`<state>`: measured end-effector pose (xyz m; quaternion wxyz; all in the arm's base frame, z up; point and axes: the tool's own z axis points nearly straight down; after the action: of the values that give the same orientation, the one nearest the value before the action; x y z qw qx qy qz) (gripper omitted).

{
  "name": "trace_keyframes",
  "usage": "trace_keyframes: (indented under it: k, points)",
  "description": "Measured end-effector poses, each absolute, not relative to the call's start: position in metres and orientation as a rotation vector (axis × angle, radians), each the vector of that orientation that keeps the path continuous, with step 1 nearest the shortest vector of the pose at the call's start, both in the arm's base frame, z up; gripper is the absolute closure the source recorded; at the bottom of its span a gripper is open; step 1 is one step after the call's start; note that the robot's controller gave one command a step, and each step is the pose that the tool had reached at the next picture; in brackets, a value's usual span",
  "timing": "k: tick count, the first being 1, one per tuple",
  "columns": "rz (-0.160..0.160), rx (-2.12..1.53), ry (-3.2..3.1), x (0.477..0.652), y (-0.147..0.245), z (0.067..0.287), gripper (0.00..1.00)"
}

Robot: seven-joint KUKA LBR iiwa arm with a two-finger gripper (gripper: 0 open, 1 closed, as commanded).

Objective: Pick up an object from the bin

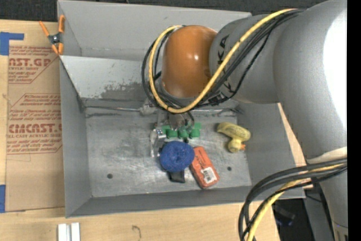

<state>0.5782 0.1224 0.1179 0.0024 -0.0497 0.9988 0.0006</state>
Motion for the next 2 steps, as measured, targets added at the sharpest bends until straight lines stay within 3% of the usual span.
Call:
trace_keyframes:
  k: [1, 2]
  points:
    - [0.001, -0.097, 3.146, 0.568, 0.071, 0.132, 0.00]
    - [0.000, -0.270, 3.125, 0.580, 0.053, 0.125, 0.00]
